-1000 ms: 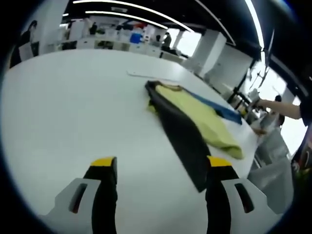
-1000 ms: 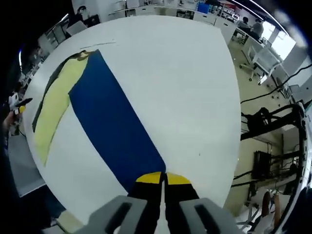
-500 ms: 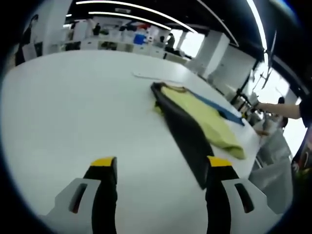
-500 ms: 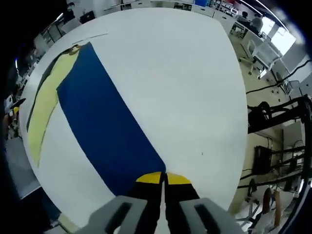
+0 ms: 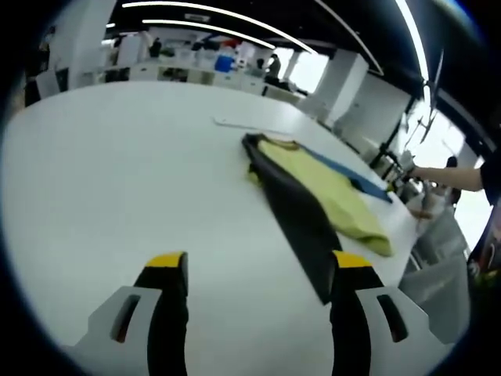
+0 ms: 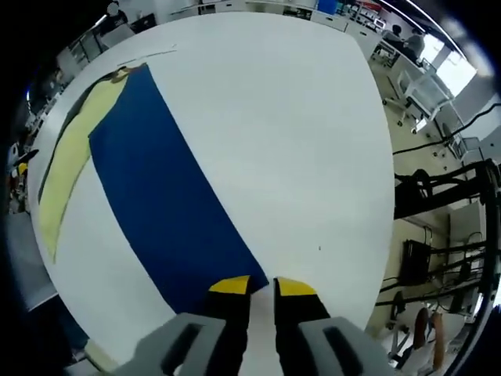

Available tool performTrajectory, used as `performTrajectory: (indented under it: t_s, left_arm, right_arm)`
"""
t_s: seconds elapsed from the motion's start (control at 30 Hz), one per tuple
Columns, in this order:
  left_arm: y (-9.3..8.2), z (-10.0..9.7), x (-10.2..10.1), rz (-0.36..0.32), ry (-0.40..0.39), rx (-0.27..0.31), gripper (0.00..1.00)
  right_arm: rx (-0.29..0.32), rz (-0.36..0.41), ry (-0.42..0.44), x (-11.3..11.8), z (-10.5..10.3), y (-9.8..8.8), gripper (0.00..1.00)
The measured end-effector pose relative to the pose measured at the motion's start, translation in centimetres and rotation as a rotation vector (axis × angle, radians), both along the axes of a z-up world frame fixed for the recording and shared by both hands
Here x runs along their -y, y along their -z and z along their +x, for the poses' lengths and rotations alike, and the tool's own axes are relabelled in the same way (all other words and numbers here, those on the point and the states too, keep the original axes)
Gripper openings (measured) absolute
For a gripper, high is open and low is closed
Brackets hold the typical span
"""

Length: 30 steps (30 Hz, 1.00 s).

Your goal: Fold the garment on the visible template until the final outline fits inside the template.

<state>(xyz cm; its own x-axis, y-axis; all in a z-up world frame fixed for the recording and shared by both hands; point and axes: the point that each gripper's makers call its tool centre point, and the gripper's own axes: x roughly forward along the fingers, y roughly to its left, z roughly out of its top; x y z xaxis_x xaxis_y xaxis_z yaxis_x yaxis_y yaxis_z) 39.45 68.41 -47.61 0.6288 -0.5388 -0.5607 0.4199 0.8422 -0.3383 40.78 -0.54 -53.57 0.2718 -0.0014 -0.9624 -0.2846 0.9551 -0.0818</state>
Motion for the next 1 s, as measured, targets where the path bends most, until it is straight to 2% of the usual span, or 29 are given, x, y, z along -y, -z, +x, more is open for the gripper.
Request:
performTrajectory:
  t_s: [0.03,0.13,0.2,0.27,0.33,0.43,0.6,0.93,1.0]
  left_arm:
    - [0.0,0.0,0.0,-0.002,0.000,-0.001,0.70]
    - [0.0,-0.1,0.0,-0.004,0.000,-0.002,0.70]
    - [0.0,-0.2,0.1,-0.006,0.002,0.001,0.70]
    - [-0.1,-0.2,0.2,-0.007,0.003,0.002,0.70]
    - [-0.2,-0.3,0.3,-0.011,0.002,0.003,0.70]
    - [-0.3,-0.3,0.3,-0.014,0.003,0.007,0.70]
    - [-0.3,-0.1,0.3,-0.020,0.004,0.013,0.70]
    - [-0.6,-0.1,0.1,-0.028,0.007,0.025,0.70]
    - [-0.8,-0.1,0.3,-0.032,0.007,0.031,0.70]
  right_arm:
    - [0.000,-0.003,0.001,0.1,-0.1,-0.1,0.24]
    - [0.012,0.007,0.023,1.1,0.0,0.0,0.35]
    - [0.054,0.013,0.030,1.0,0.3,-0.2,0.42]
    - [0.076,0.019,0.035,1.1,0.5,-0.3,0.52]
    - [0.127,0.025,0.041,1.4,0.8,-0.7,0.62]
    - [0.168,0.026,0.048,1.6,0.9,-1.2,0.71]
    - [0.251,0.067,0.054,1.1,1.7,-2.1,0.81]
    - [0.322,0.109,0.003,-1.1,1.5,-4.0,0.93]
    - [0.345,0.124,-0.020,-2.1,1.4,-4.6,0.95]
